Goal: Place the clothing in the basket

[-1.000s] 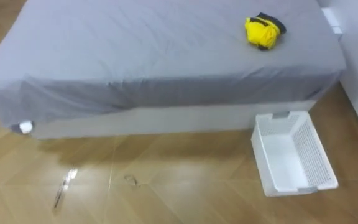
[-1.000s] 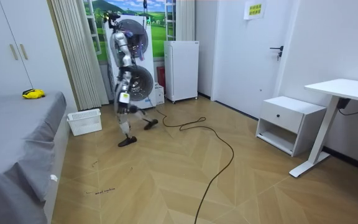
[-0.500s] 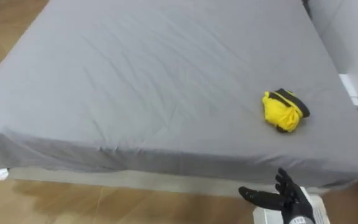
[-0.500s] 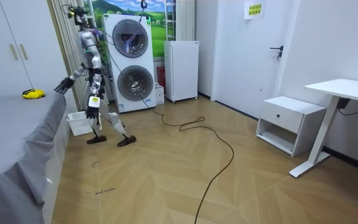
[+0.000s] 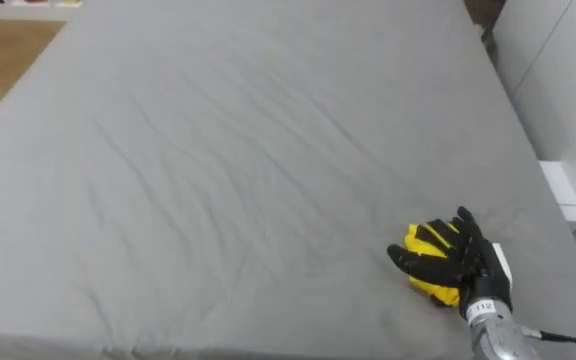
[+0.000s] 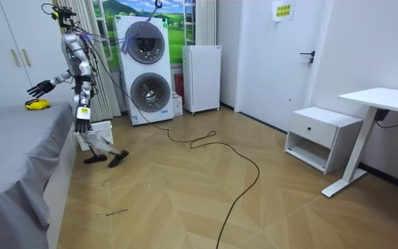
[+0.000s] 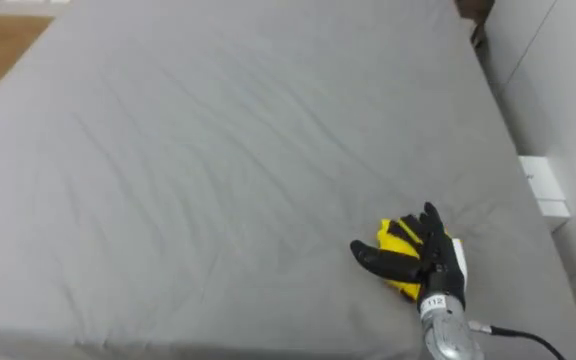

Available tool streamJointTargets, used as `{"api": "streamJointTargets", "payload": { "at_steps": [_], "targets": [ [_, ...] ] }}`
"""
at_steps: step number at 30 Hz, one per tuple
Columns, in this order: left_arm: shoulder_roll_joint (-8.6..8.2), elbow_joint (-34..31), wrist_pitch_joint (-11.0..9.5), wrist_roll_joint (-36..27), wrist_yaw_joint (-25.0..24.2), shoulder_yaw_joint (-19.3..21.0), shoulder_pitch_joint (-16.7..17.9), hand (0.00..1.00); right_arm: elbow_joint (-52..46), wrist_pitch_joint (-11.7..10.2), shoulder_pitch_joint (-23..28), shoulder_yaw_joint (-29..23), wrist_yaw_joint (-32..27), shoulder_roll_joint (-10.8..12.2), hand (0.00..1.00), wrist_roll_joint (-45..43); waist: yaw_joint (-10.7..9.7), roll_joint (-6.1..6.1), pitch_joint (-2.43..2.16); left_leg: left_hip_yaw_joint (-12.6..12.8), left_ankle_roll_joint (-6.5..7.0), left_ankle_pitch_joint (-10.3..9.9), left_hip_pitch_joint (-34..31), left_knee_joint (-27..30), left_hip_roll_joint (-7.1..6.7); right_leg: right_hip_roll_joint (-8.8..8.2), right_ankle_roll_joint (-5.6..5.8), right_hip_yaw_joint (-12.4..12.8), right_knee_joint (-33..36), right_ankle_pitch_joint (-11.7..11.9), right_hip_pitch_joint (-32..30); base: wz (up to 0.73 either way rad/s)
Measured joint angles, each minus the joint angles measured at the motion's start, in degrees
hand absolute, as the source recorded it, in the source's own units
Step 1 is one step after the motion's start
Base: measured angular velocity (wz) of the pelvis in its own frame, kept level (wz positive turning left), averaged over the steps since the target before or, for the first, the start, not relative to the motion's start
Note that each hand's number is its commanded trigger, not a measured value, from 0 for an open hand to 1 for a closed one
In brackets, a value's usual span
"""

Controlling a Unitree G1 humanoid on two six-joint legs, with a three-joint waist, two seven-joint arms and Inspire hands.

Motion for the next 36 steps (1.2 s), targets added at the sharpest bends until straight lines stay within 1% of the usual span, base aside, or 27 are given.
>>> {"api": "streamJointTargets", "payload": {
  "at_steps": [1, 2, 3, 4, 5, 6, 8, 9, 10, 11, 13, 15, 16, 18, 19, 21, 22, 23, 25, 27, 28, 29, 30, 31, 32, 34, 36],
  "targets": [
    [-0.01, 0.0, 0.0, 0.1, 0.7, 0.0, 0.2, 0.00, -0.6, 0.0, 0.0, 0.0, -0.4, -0.2, 0.00, -0.2, -0.1, -0.04, -0.07, -0.2, 0.09, 0.4, -1.0, -5.5, -0.88, -0.04, 0.20, 1.4, -0.7, 0.1, 0.9, -0.57],
    [0.01, 0.1, 0.0, 0.1, 1.2, 0.1, 0.6, 0.00, -0.8, 0.0, 0.0, 0.2, -0.9, -0.4, 0.00, -0.6, 0.1, 0.00, -0.13, -0.7, 0.58, 2.6, -1.4, -10.7, -1.78, -0.11, 0.50, 2.9, -1.1, 0.1, 1.6, -0.61],
    [-0.01, 0.3, 0.1, 0.4, 1.4, 0.2, 0.7, 0.00, -1.0, 0.0, 0.0, 0.2, -1.2, -0.5, 0.00, -0.9, 0.3, 0.08, -0.19, -0.8, 0.87, 4.7, -1.4, -12.0, -1.99, -0.11, 0.72, 3.6, -1.2, -0.1, 1.9, -0.64],
    [0.00, 1.1, 0.2, 0.9, 1.6, 0.3, 0.7, 0.00, -1.8, 0.1, 0.0, 0.2, -1.6, -0.6, 0.00, -1.7, 0.7, 0.38, -0.52, -0.9, 2.33, 8.6, -1.1, -13.8, -2.59, 0.00, 1.21, 4.5, -1.4, -0.4, 2.0, -0.57],
    [0.11, 1.3, 0.5, 1.2, 1.8, 0.5, 0.5, 0.00, -3.1, 0.1, 0.0, 0.1, -2.2, -0.7, 0.00, -3.1, 0.7, 0.45, -0.86, -0.9, 2.34, 8.6, -0.4, -14.9, -3.00, -0.17, 1.54, 5.2, -2.1, -0.4, 2.1, -0.47],
    [0.23, 1.3, 0.5, 1.2, 1.8, 0.5, 0.3, 0.00, -3.9, 0.1, 0.0, 0.1, -2.4, -0.8, 0.00, -3.4, 0.6, 0.34, -0.80, -0.9, 2.39, 8.7, 0.1, -15.6, -3.64, -0.27, 1.68, 5.5, -2.3, -0.4, 2.2, -0.25],
    [0.34, 1.2, 0.8, 1.2, 1.7, 0.5, 0.3, 0.00, -7.1, 0.0, 0.2, 0.1, -3.8, -1.4, 0.00, -4.5, -0.6, -0.17, -0.58, -1.0, 2.62, 9.1, 2.1, -18.5, -4.53, -0.64, 2.24, 5.4, -4.2, -0.1, 4.0, 0.02],
    [0.34, 1.2, 0.9, 1.1, 1.6, 0.3, 0.3, 0.00, -7.8, 0.0, 0.2, 0.1, -4.3, -1.5, 0.00, -4.7, -0.7, -0.31, -0.58, -1.0, 2.64, 9.2, 2.5, -19.2, -4.71, -0.75, 2.33, 5.3, -4.7, -0.1, 4.4, 0.08],
    [0.35, 0.9, 1.4, 1.1, 1.3, 0.3, 0.3, 0.00, -8.8, 0.0, 0.1, 0.0, -5.2, -2.1, 0.00, -4.8, -0.8, -0.64, -0.58, -1.0, 2.65, 9.2, 3.1, -20.1, -4.97, -0.85, 2.50, 5.2, -5.6, -0.1, 5.2, 0.09],
    [0.43, 0.8, 1.9, 1.0, 1.1, 0.3, 0.2, 0.00, -9.4, -0.1, 0.0, 0.0, -6.4, -2.8, 0.00, -4.8, -0.8, -1.08, -0.68, -1.3, 2.65, 9.2, 3.4, -20.4, -5.21, -0.99, 2.67, 5.0, -6.3, -0.2, 5.5, 0.11],
    [0.52, 0.7, 2.4, 1.1, 0.8, 0.3, 0.2, 0.00, -10.0, -0.1, -0.1, -0.1, -7.8, -3.8, 0.00, -4.9, -0.9, -1.57, -0.69, -1.6, 2.66, 9.1, 3.6, -21.1, -5.49, -1.15, 2.83, 4.5, -7.2, -0.3, 5.9, 0.17],
    [0.77, 0.6, 3.3, 1.0, 0.6, 0.1, -0.2, 0.00, -10.1, -0.1, -0.3, -0.1, -9.4, -4.0, 0.00, -5.2, -1.1, -2.03, -0.74, -2.4, 2.65, 9.1, 3.0, -21.1, -5.66, -1.18, 2.89, 4.2, -8.0, -0.3, 5.9, 0.18],
    [0.84, 0.5, 4.0, 1.1, 0.5, 0.1, -1.1, 0.00, -10.1, -0.1, -0.3, -0.1, -10.3, -4.0, 0.00, -5.7, -1.2, -2.11, -0.61, -2.6, 2.66, 9.1, 2.5, -21.0, -5.69, -1.19, 2.90, 3.7, -8.2, -0.3, 5.6, 0.20],
    [0.83, 0.5, 4.5, 1.1, 0.1, 0.1, -2.3, 0.00, -10.0, 0.1, -0.5, -0.1, -11.0, -4.0, 0.00, -7.1, -1.0, -1.95, -0.52, -2.8, 2.67, 9.1, 1.5, -21.0, -5.71, -1.20, 2.90, 3.1, -8.2, -0.3, 5.2, 0.18],
    [0.83, 0.4, 4.6, 1.0, -0.2, 0.1, -2.8, 0.00, -9.5, 0.2, -1.0, -0.1, -11.3, -4.0, 0.00, -7.5, -0.9, -1.63, -0.26, -3.3, 2.67, 9.1, 1.2, -21.1, -5.73, -1.20, 2.90, 2.7, -8.2, -0.3, 5.1, 0.12],
    [0.84, 0.5, 5.1, 1.0, -0.6, 0.2, -3.2, 0.00, -6.2, 0.2, -3.1, -0.2, -11.5, -4.2, 0.00, -7.5, -1.2, -1.33, -0.01, -3.6, 2.67, 9.1, 1.0, -21.1, -5.73, -1.20, 2.90, 2.4, -8.0, -0.3, 4.9, 0.09],
    [0.85, 0.6, 5.2, 1.1, -0.7, 0.2, -3.8, 0.00, -2.6, 0.3, -5.0, -0.5, -11.5, -4.7, 0.00, -7.5, -1.1, -1.22, 0.15, -3.8, 2.66, 9.1, 0.8, -21.1, -5.74, -1.20, 2.90, 2.2, -8.0, -0.3, 4.7, 0.06],
    [0.85, 0.7, 5.1, 1.1, -0.9, 0.2, -4.3, 0.00, 0.1, 0.8, -6.4, -0.8, -11.5, -5.3, 0.00, -7.5, -1.0, -1.17, 0.17, -3.9, 2.64, 9.1, 0.1, -21.0, -5.75, -1.21, 2.90, 2.2, -8.0, -0.3, 4.0, 0.05],
    [0.88, 0.8, 5.1, 1.1, -0.9, 0.3, -4.8, 0.00, 3.6, 0.9, -7.9, -0.8, -11.6, -5.9, 0.00, -7.7, -0.4, -1.12, 0.10, -3.9, 2.63, 9.3, -1.1, -21.0, -5.79, -1.29, 2.90, 1.9, -7.9, -0.3, 2.9, 0.04],
    [0.88, 1.2, 5.2, 1.1, -1.0, 0.3, -5.3, 0.00, 9.2, 1.0, -9.4, -0.2, -11.6, -6.3, 0.00, -8.8, -0.2, -1.13, 0.08, -3.9, 2.73, 9.5, -2.3, -20.7, -5.80, -1.48, 2.90, 0.9, -7.9, -0.3, 2.1, 0.14],
    [0.88, 1.3, 5.6, 1.2, -1.1, 0.3, -6.0, 0.00, 12.9, 1.6, -10.2, 0.3, -11.4, -6.4, 0.00, -9.2, 0.0, -1.17, 0.05, -3.9, 2.80, 9.7, -3.1, -20.6, -5.80, -1.56, 2.90, 0.5, -7.9, -0.3, 1.4, 0.22],
    [0.86, 1.3, 6.0, 1.1, -1.2, 0.3, -6.7, 0.00, 15.0, 2.3, -10.3, 0.8, -11.3, -6.3, 0.00, -9.4, 0.4, -1.14, 0.05, -4.0, 2.87, 9.9, -4.0, -20.6, -5.84, -1.71, 2.90, 0.0, -7.8, -0.3, 0.7, 0.22],
    [0.87, 1.3, 6.2, 1.1, -1.3, 0.3, -7.0, 0.00, 16.0, 2.5, -10.3, 1.0, -11.2, -6.3, 0.00, -9.4, 0.5, -1.11, 0.07, -4.0, 2.92, 10.0, -4.2, -20.7, -5.90, -1.79, 2.90, -0.2, -7.8, -0.3, 0.5, 0.15],
    [0.93, 1.4, 6.4, 1.1, -1.7, 0.3, -7.5, 0.00, 17.9, 3.0, -10.4, 1.3, -10.8, -6.4, 0.00, -9.4, 1.3, -1.05, 0.02, -4.0, 2.96, 10.2, -4.7, -20.8, -6.15, -1.91, 2.90, -0.4, -7.8, -0.3, -0.1, 0.11],
    [0.99, 1.6, 6.4, 1.1, -2.1, 0.2, -7.8, 0.00, 20.3, 3.4, -11.2, 1.4, -10.6, -6.3, 0.00, -9.5, 1.7, -0.97, 0.04, -4.1, 3.03, 10.2, -5.0, -20.8, -6.24, -1.98, 2.91, -0.6, -7.8, -0.3, -0.4, 0.07],
    [1.31, 2.0, 6.7, 1.1, -3.0, 0.2, -8.2, 0.00, 24.9, 3.7, -13.4, 1.4, -10.4, -6.4, 0.00, -10.0, 2.4, -0.95, 0.04, -4.1, 3.03, 10.2, -5.3, -20.8, -6.28, -2.04, 2.93, -1.1, -7.8, -0.3, -0.6, 0.05],
    [1.71, 2.2, 6.9, 1.0, -4.1, 0.1, -8.4, 0.00, 27.9, 3.9, -15.2, 1.6, -10.2, -6.4, 0.00, -10.1, 2.7, -0.94, 0.05, -4.1, 3.03, 10.2, -5.5, -21.0, -6.30, -2.07, 2.97, -1.5, -7.8, -0.3, -0.7, 0.08]
  ]
}}
